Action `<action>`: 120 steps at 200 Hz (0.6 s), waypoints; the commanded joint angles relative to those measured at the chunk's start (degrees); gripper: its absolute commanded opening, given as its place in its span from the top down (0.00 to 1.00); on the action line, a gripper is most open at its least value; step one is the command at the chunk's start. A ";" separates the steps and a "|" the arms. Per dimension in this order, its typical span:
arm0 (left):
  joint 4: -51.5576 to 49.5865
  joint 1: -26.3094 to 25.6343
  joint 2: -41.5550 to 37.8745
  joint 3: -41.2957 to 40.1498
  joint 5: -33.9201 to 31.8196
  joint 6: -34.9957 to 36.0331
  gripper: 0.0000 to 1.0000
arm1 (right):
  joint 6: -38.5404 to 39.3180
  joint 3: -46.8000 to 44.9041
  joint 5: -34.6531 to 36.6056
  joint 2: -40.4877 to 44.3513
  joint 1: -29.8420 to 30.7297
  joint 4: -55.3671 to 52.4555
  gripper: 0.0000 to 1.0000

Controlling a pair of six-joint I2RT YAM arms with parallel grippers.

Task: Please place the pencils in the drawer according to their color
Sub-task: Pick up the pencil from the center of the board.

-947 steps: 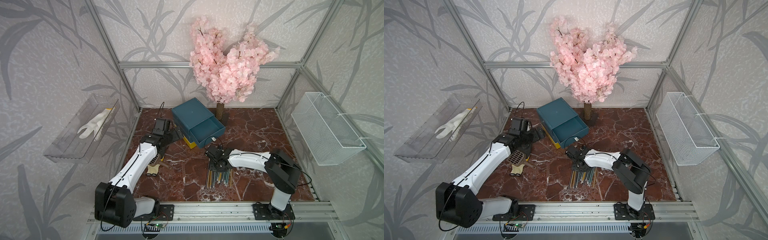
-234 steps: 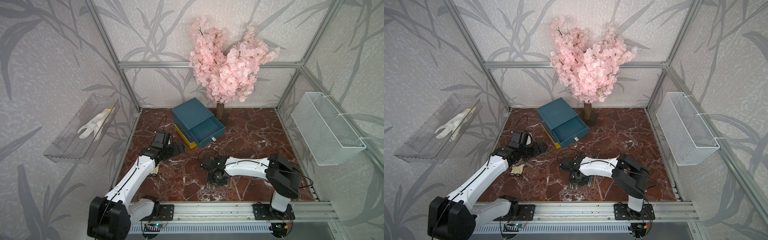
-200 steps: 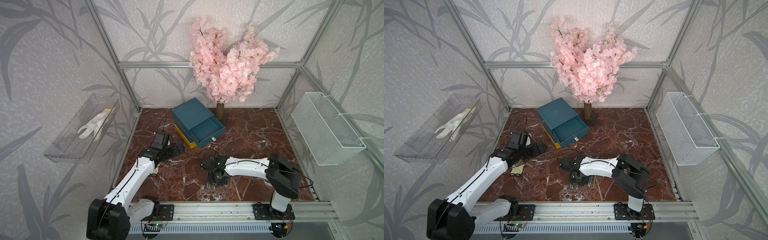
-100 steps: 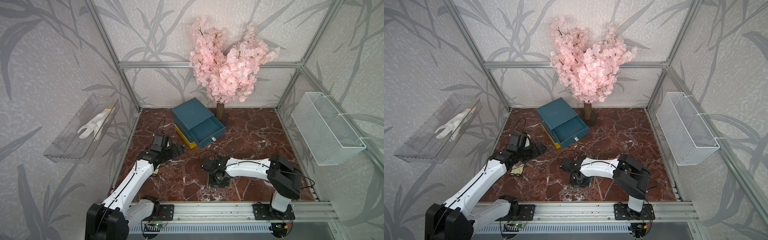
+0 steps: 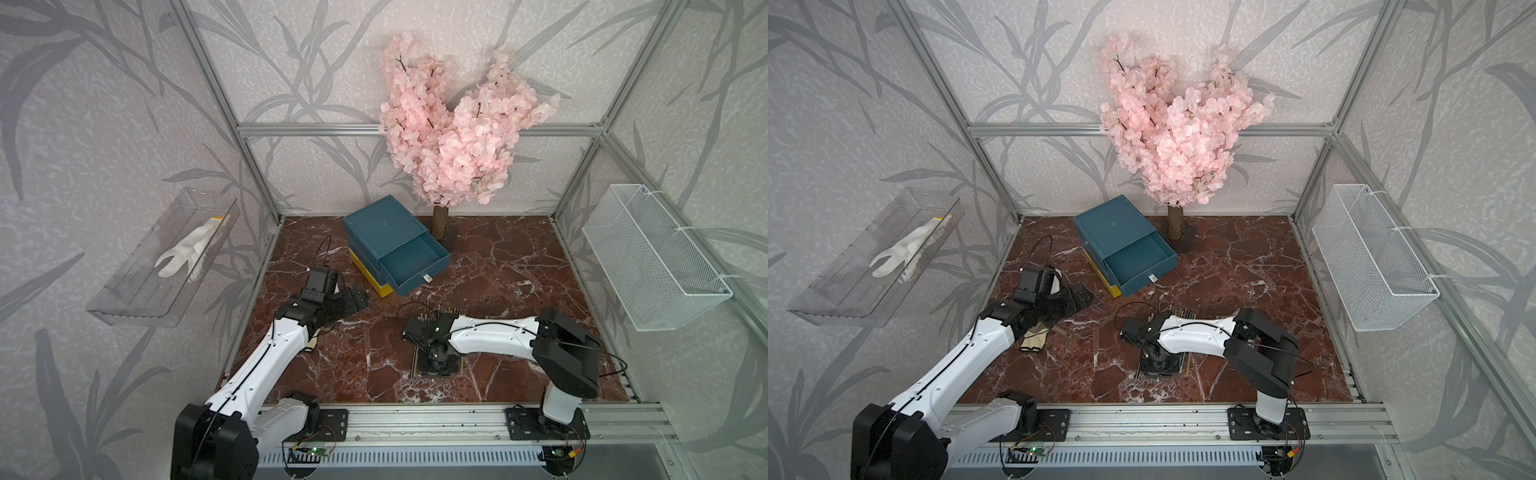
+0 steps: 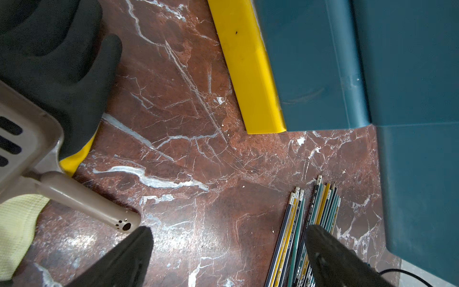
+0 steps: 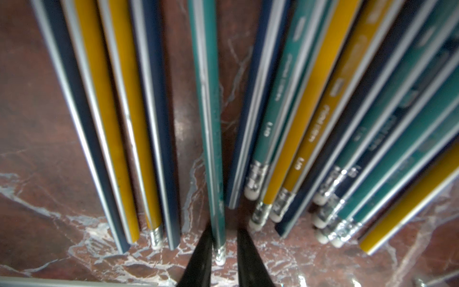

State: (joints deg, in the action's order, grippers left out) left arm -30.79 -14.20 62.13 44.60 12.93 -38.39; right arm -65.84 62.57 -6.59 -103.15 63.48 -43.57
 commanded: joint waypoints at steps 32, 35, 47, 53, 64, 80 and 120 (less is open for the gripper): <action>0.82 -0.22 0.23 0.66 -1.15 0.24 0.00 | 1.07 -0.60 -2.73 -3.70 0.72 -1.65 0.87; 0.82 -0.22 0.28 0.66 -1.18 0.25 0.00 | 1.11 -0.60 -2.81 -3.72 0.71 -1.53 0.88; 0.84 -0.24 0.27 0.66 -1.15 0.20 0.00 | 1.20 -0.63 -2.95 -3.81 0.76 -1.50 0.92; 0.88 -0.20 0.34 0.66 -1.19 0.18 0.00 | 1.16 -0.62 -2.90 -3.76 0.76 -1.48 0.94; 0.90 -0.22 0.36 0.61 -1.15 0.12 0.00 | 1.32 -0.64 -2.99 -3.72 0.65 -1.42 0.97; 0.99 -0.22 0.53 0.66 -1.16 0.12 0.00 | 1.51 -0.62 -2.91 -3.41 0.65 -1.29 1.00; 1.22 -0.22 1.06 0.81 -1.11 0.07 0.00 | 1.86 -1.21 -2.55 -1.10 0.65 -0.34 1.00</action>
State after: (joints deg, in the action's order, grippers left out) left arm -30.17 -14.20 62.78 44.60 12.88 -38.41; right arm -64.49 63.16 -7.40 -103.63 63.42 -44.45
